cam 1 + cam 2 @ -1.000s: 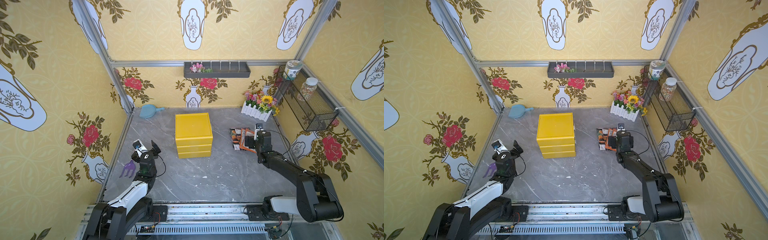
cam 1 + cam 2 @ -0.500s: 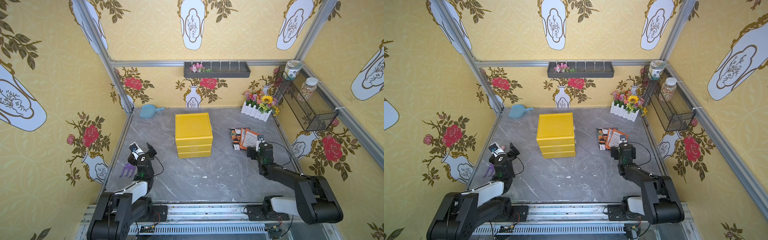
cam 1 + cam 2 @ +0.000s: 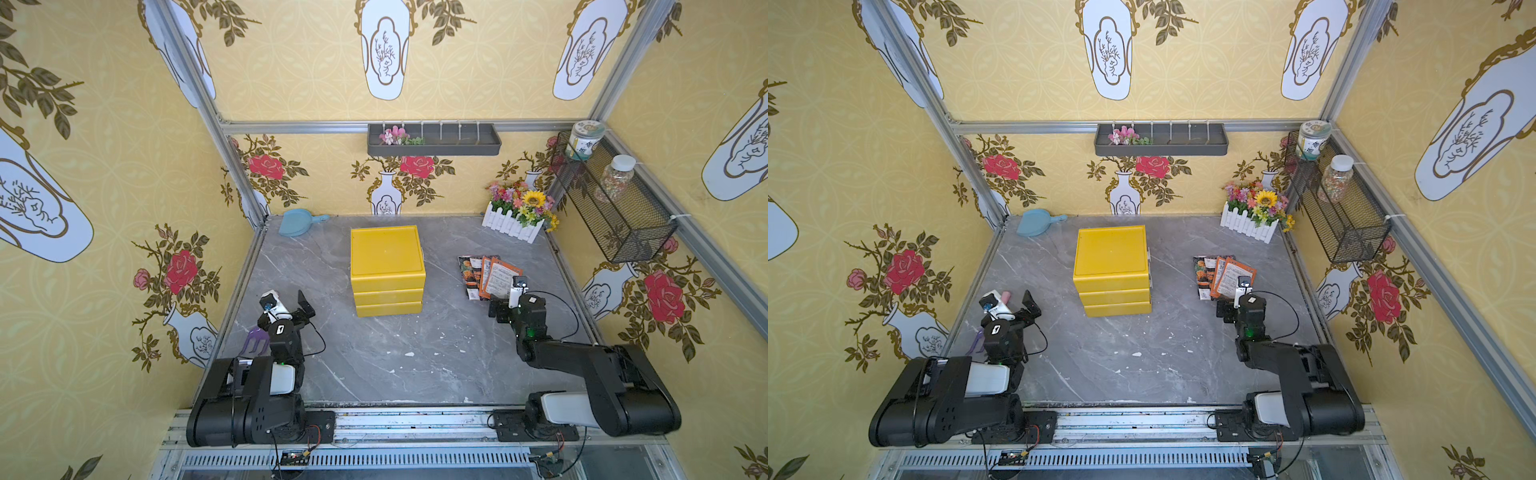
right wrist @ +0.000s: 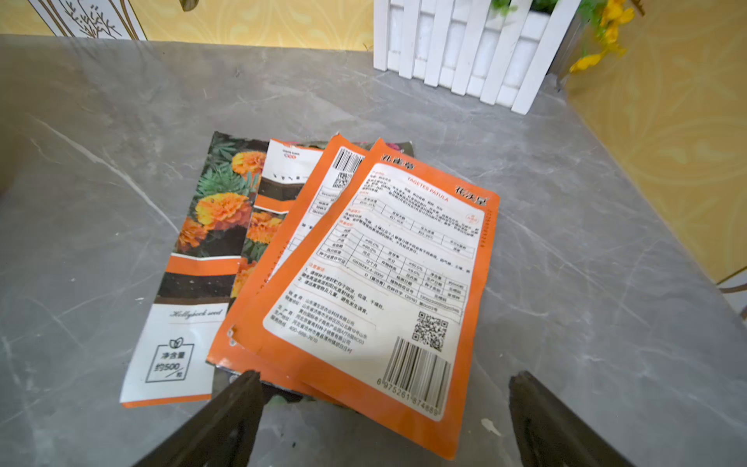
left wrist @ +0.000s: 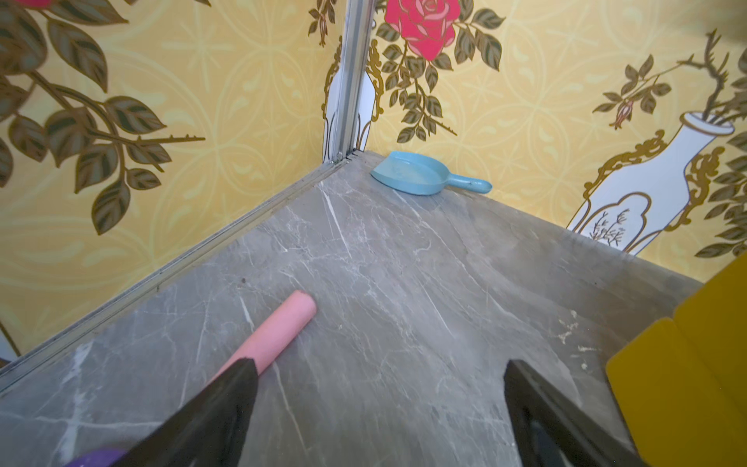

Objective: Take the seed bags out of the drawer
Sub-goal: Reset both arms

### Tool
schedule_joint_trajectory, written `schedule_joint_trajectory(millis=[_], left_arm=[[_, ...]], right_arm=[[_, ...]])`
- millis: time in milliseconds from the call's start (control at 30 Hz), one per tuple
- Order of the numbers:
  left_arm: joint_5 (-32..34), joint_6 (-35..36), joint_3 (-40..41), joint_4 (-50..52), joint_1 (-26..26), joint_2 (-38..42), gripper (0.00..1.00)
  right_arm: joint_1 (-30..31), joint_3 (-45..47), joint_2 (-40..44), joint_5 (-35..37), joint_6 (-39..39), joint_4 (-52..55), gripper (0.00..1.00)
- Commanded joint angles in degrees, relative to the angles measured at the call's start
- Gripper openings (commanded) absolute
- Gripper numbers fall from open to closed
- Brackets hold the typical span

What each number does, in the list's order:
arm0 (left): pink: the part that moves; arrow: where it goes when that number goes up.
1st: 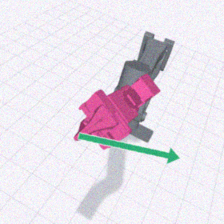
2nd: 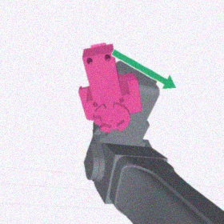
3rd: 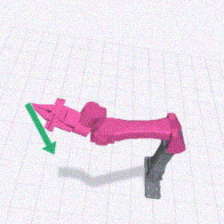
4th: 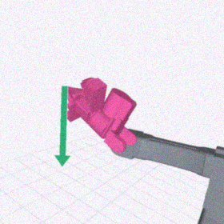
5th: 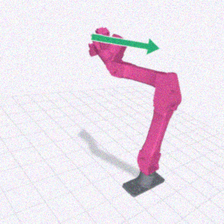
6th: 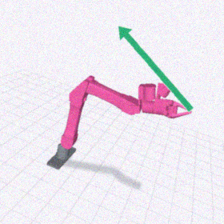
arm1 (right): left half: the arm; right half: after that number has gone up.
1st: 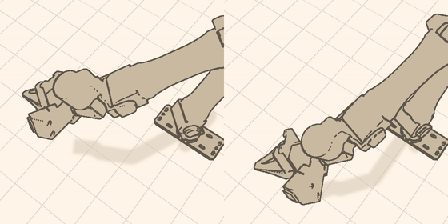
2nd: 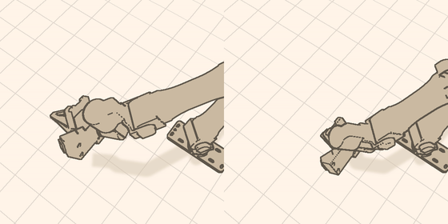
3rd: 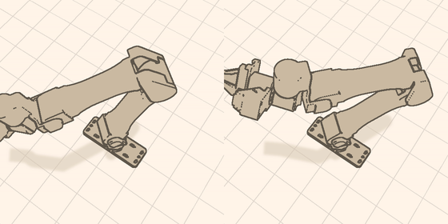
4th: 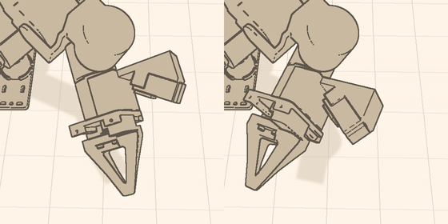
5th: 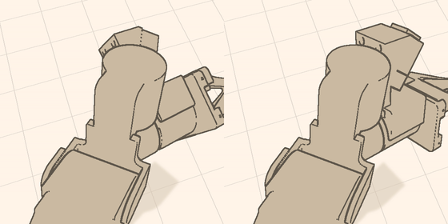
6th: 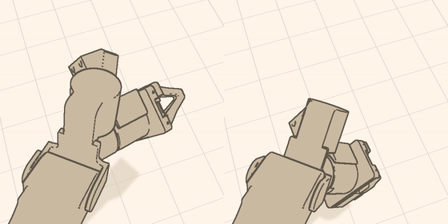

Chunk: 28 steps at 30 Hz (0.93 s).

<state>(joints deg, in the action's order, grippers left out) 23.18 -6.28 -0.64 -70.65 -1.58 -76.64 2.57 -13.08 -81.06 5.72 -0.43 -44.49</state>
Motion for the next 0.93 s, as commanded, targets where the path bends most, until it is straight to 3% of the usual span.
schedule_joint_trajectory(millis=[0,67,900], left_arm=[[-2.2,0.4,-2.1,0.1,-0.2,1.0,1.0],[-1.9,0.3,-3.1,1.5,-0.3,0.3,1.0],[-2.3,1.0,-3.1,0.4,-0.1,-0.4,1.0]], right_arm=[[-2.1,-1.7,-0.4,-4.8,1.3,-3.3,0.97],[-2.8,-1.3,-2.1,-4.9,1.7,-7.0,0.97],[-3.1,-1.1,-1.3,-5.7,1.7,-6.1,0.97]])
